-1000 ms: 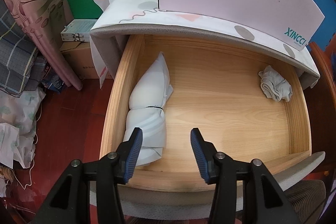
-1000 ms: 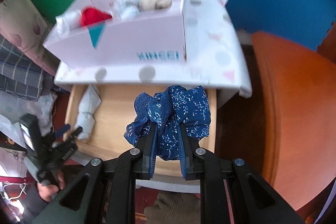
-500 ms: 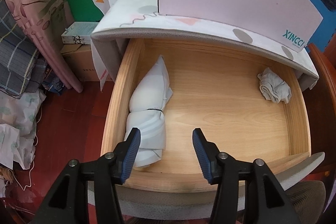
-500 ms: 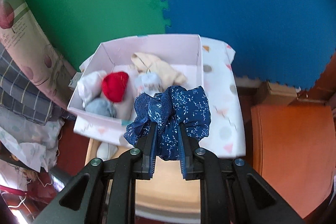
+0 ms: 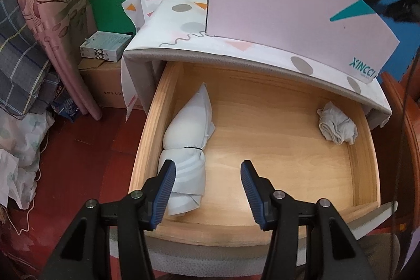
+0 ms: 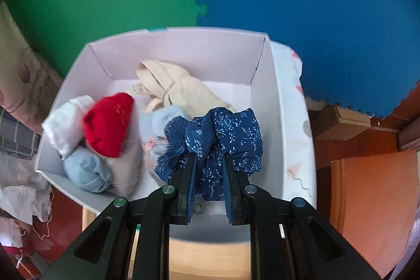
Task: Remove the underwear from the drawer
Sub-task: 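Lower the navy floral underwear into the pink box and open the right gripper, then move the right gripper into the drawer and close it on the light blue underwear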
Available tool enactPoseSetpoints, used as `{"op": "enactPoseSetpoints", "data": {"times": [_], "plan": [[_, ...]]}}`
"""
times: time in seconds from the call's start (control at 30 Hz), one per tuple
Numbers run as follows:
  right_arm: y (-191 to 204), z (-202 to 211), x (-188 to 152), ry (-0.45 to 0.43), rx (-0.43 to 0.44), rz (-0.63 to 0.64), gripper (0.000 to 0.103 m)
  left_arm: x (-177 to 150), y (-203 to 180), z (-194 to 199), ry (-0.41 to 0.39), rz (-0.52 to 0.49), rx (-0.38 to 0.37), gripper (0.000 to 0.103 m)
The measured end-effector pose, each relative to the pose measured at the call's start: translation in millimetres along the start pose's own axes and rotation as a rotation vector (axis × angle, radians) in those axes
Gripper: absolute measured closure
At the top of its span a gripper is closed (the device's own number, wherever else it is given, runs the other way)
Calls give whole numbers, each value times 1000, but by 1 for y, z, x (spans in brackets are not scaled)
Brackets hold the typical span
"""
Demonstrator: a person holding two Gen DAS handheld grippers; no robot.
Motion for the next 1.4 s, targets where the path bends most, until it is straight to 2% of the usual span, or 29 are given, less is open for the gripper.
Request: {"op": "enactPoseSetpoints", "data": {"times": [0.17,0.27,0.37,0.57,0.7,0.83,1.1,1.27,1.4], "plan": [[-2,-25,-9,34,5,-12,85,3,2,3,-19,24,-8,50],[-1,-25,-9,21,-6,2,82,4,4,3,-23,38,-13,50],[2,-12,-6,-17,6,12,72,4,5,3,-25,43,-10,50],[2,32,-14,-102,31,71,67,4,7,3,-26,45,3,50],[-1,53,-42,-130,49,127,66,4,8,3,-26,43,13,50],[-11,57,-82,-116,73,166,65,4,11,6,-35,53,27,50],[-34,3,-161,12,51,223,65,7,29,12,-68,133,61,50],[-36,-34,-176,48,37,245,65,8,39,15,-80,175,78,50],[-35,-56,-175,39,31,259,65,8,42,16,-85,193,77,50]]}}
Point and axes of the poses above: each gripper's, at about its wrist camera, not at the fingertips, and z roughly against the way its jaws point, y to its left, x to its top, the point moved 9 cm from there along -z, roughly the way its jaws point, and after that the axes turned 2 degrees about z, right-handed, at the moved point
